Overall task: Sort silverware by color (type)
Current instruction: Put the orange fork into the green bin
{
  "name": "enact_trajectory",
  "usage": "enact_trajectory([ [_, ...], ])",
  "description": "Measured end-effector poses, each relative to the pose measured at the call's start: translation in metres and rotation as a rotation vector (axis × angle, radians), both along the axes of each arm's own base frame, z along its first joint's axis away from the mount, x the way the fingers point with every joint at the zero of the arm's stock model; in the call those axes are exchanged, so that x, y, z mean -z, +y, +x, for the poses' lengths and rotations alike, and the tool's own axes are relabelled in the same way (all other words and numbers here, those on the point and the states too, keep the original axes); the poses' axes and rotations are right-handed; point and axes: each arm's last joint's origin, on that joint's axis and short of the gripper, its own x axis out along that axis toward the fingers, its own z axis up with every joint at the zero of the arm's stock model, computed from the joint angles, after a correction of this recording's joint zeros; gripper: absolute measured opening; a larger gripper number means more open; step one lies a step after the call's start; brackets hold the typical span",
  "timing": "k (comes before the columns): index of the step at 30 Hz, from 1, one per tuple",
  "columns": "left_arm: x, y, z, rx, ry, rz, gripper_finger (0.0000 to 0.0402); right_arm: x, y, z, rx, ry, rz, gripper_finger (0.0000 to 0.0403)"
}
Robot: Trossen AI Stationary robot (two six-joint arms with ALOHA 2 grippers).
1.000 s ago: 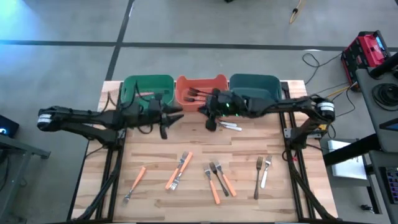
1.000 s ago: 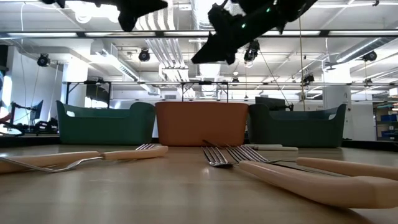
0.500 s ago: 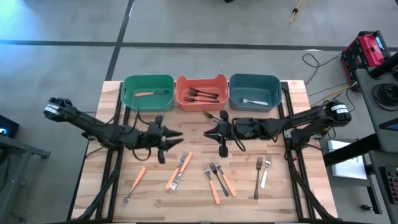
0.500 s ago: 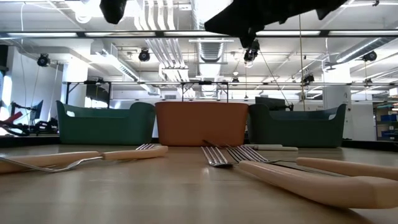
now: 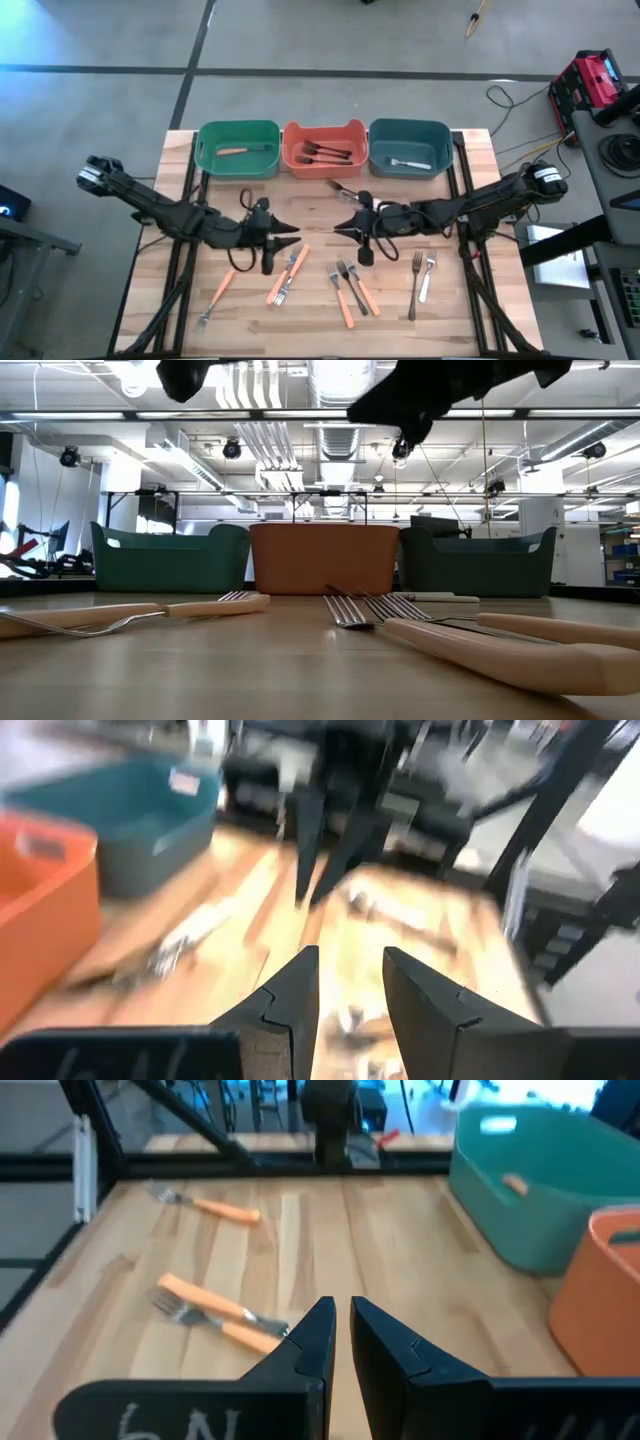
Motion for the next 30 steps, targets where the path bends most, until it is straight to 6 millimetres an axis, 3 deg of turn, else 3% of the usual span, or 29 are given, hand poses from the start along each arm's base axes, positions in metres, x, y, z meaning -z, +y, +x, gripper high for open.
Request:
enact_trajectory([
  [12,0.024,0.003,-0.013,-0.131,0.330,-0.158,0.0096,0.004,-0.001,-0.001,0.004,0.045,-0.010,0.0027],
  [17,0.033,0.001,-0.020,-0.136,0.460,-0.322,0.0096,0.006,-0.001,-0.002,0.004,0.057,-0.012,0.0027],
  [24,0.057,-0.023,-0.032,-0.157,0.825,-0.530,0.0096,0.006,-0.001,-0.002,0.003,0.062,-0.018,0.0027],
  [30,0.071,-0.046,-0.044,-0.226,1.107,-0.438,0.0096,0.006,-0.001,-0.002,0.001,0.062,-0.024,0.0027],
])
